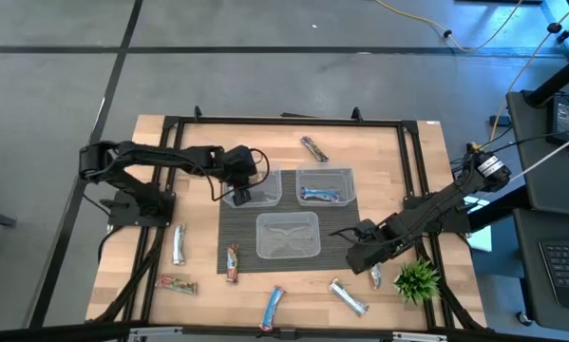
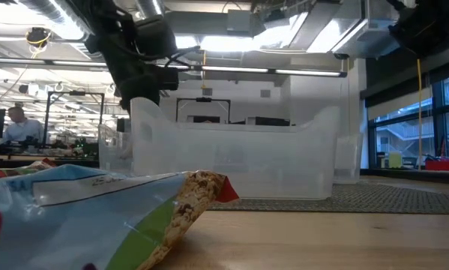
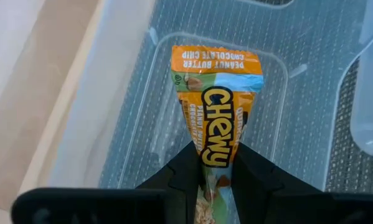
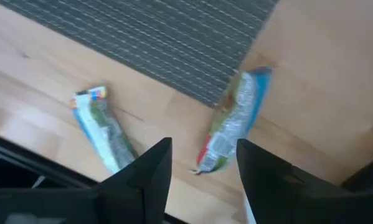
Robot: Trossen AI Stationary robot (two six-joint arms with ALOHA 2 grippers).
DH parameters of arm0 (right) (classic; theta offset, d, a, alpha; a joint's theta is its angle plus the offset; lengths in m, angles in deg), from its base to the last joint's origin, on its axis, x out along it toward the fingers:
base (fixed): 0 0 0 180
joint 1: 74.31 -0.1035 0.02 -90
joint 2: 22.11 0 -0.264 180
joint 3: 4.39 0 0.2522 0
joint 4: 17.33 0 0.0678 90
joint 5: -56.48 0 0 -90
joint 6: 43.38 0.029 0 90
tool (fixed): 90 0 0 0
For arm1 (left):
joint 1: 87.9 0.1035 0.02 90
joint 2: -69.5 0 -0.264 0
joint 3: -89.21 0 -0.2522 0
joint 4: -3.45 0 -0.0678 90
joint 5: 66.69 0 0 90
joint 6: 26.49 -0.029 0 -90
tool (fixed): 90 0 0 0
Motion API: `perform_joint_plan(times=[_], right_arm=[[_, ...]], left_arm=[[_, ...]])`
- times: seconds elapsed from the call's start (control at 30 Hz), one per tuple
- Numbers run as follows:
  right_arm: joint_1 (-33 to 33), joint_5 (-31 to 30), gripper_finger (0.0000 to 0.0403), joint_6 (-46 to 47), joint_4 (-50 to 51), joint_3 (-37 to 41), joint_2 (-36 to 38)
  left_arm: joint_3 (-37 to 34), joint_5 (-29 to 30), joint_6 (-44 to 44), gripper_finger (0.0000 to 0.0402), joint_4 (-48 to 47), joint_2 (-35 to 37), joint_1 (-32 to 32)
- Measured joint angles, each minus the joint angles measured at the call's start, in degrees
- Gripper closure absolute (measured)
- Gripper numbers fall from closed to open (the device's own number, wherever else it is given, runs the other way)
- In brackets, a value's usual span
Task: Pick and place Granola Bars by type
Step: Put the yellow granola bar into the top left transparent bin
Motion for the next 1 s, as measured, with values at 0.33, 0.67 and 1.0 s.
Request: perform_joint_plan(times=[0.33,0.67,1.0], right_arm=[[-4.6,-0.1,0.0138,6.5,4.8,0.0,-0.2],[-6.0,-6.0,0.0087,7.6,4.1,0.4,-1.1],[-6.0,-5.8,0.0086,8.3,3.0,0.5,-8.2]], left_arm=[[0.0,0.0,0.0,0.0332,0.0,-0.9,0.0],[0.0,-0.1,0.0,0.0331,0.0,-0.9,0.0],[0.0,-0.5,0.2,0.0298,0.0,-0.9,0.0]])
